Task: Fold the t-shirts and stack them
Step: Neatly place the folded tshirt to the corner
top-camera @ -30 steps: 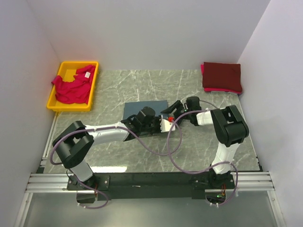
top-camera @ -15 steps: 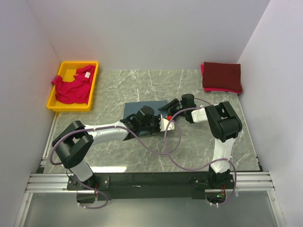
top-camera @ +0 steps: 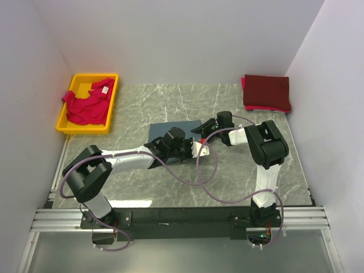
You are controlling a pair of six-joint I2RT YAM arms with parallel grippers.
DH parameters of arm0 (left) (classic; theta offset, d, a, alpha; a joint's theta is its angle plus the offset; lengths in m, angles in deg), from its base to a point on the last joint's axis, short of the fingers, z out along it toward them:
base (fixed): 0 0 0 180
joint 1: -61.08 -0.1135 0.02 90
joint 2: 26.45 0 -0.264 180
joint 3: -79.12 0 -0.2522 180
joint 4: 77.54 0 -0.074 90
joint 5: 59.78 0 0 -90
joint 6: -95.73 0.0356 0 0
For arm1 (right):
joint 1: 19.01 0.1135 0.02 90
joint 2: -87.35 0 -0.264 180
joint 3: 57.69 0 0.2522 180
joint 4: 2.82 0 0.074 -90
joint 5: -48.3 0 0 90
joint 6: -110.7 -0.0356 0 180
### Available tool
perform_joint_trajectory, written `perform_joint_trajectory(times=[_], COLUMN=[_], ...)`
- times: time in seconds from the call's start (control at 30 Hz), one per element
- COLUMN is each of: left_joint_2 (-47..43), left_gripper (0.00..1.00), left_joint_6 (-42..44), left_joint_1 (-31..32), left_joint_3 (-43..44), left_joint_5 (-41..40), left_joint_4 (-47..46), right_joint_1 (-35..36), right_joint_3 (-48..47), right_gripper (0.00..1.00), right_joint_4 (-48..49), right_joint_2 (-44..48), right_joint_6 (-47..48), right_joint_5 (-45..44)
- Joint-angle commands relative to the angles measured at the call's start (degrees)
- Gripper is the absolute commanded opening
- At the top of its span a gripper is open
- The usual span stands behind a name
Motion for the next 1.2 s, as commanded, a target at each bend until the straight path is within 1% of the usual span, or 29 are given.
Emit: perform_joint_trajectory(times=[0.0,0.03,0.07,0.1,0.13,0.17,0.2,0.23,0.27,0.3,0.33,0.37,0.4,0.43,0.47,0.5,0.53,0.57,0.63,0.67,0.73,0.77,0.8,0.87,0.93,1.07,1.17], left_joint_2=[-1.34,-1.25,-1.34,-1.69,-2.04,-2.56,-4.05,-4.76,-5.64,-7.82,-9.06,-10.29,-12.22,-13.02,-13.55,-13.90,-13.82,-13.64,-13.03,-13.03,-13.29,-13.55,-13.99,-14.52,-14.87,-15.75,-16.37], left_gripper=[0.04,0.08,0.13,0.23,0.29,0.39,0.43,0.46,0.50,0.52,0.55,0.58,0.60,0.63,0.67,0.69,0.71,0.77,0.80,0.88,0.90,0.98,0.98,0.99,0.99,0.99,0.99], left_joint_6=[-1.69,-2.22,-2.92,-3.89,-6.68,-8.36,-9.86,-12.57,-13.56,-14.35,-15.66,-16.28,-16.73,-18.04,-19.01,-19.89,-21.29,-22.00,-23.84,-24.46,-25.69,-25.87,-26.13,-26.57,-27.45,-28.24,-27.72], left_joint_1=[-0.22,-0.40,-0.49,-0.84,-1.88,-2.68,-3.47,-4.87,-5.49,-6.11,-7.07,-7.52,-8.04,-9.18,-9.89,-10.68,-12.08,-12.61,-13.93,-14.46,-15.42,-15.69,-15.87,-16.22,-16.48,-16.83,-17.28], left_joint_3=[1.98,2.24,2.68,3.99,4.79,6.71,7.51,8.22,9.09,9.28,9.02,8.58,8.49,8.40,8.83,9.36,10.15,11.46,12.44,12.79,12.62,12.53,11.83,11.04,9.90,8.14,6.73], left_joint_5=[2.03,1.94,1.77,1.68,2.63,3.60,4.74,5.71,7.29,7.74,8.00,7.48,7.04,6.34,5.03,4.93,4.93,4.67,4.05,4.05,4.22,4.23,4.31,4.23,4.31,4.75,6.85], left_joint_4=[-1.70,-1.26,-0.65,0.31,2.85,4.79,6.63,10.57,12.78,14.20,15.52,17.27,18.24,19.12,21.31,22.72,24.30,27.45,29.76,30.46,31.96,32.23,32.49,32.84,33.11,33.37,33.90], right_joint_1=[0.04,0.21,0.12,0.12,0.04,-0.05,-0.05,-0.31,-0.58,-0.75,-1.02,-1.37,-1.46,-1.55,-1.55,-1.55,-1.72,-1.90,-2.95,-3.30,-4.79,-5.32,-6.02,-8.39,-9.71,-12.79,-14.11], right_joint_3=[-1.11,-1.46,-1.81,-2.42,-4.17,-4.97,-6.02,-6.99,-9.70,-11.55,-13.31,-16.55,-18.58,-23.73,-26.40,-28.86,-31.15,-35.35,-41.24,-43.19,-49.41,-51.02,-52.43,-55.07,-59.09,-65.86,-68.52], right_gripper=[0.32,0.26,0.11,0.05,0.00,0.00,0.00,0.00,0.00,0.00,0.00,0.00,0.00,0.00,0.00,0.00,0.00,0.00,0.00,0.00,0.00,0.00,0.00,0.00,0.00,0.00,0.00], right_joint_4=[-4.19,-4.80,-5.07,-5.94,-8.56,-9.63,-11.04,-12.18,-14.98,-17.27,-19.47,-22.88,-25.44,-31.21,-33.96,-36.25,-38.28,-41.17,-44.34,-45.23,-47.77,-48.14,-48.23,-46.65,-46.64,-46.91,-45.42], right_joint_2=[-2.29,-2.20,-1.68,-1.33,-0.89,0.16,0.61,1.05,1.57,1.67,1.75,1.75,1.58,0.62,0.09,-0.53,-1.23,-2.63,-4.30,-6.14,-8.26,-9.83,-10.37,-11.86,-13.09,-15.99,-16.35], right_joint_6=[3.93,4.56,5.35,6.75,9.72,11.23,12.72,16.13,18.17,20.36,24.82,27.30,29.94,36.32,39.69,42.94,48.46,51.12,57.70,59.57,65.28,67.21,70.80,73.03,78.10,83.31,87.52], right_joint_5=[-5.32,-5.23,-4.97,-4.79,-4.35,-4.00,-3.74,-3.21,-2.95,-3.12,-3.21,-3.29,-4.77,-5.75,-7.32,-10.21,-11.63,-12.60,-15.58,-16.21,-18.49,-18.94,-19.11,-20.25,-20.52,-22.89,-24.47])
